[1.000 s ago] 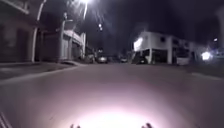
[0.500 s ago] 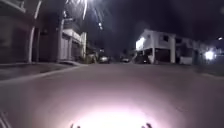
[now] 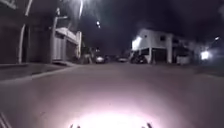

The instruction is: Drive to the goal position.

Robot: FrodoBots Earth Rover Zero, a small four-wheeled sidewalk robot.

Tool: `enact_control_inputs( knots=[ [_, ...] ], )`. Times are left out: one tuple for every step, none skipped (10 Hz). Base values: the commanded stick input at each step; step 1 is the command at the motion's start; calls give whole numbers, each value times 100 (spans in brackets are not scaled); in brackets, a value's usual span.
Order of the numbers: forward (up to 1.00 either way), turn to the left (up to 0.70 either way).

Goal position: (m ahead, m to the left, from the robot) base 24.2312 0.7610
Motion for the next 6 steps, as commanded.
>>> enact_control_inputs(
  knots=[
    [100, 0],
    [100, 0],
    [100, 0],
    [100, 0],
    [100, 0],
    [100, 0]
  ],
)
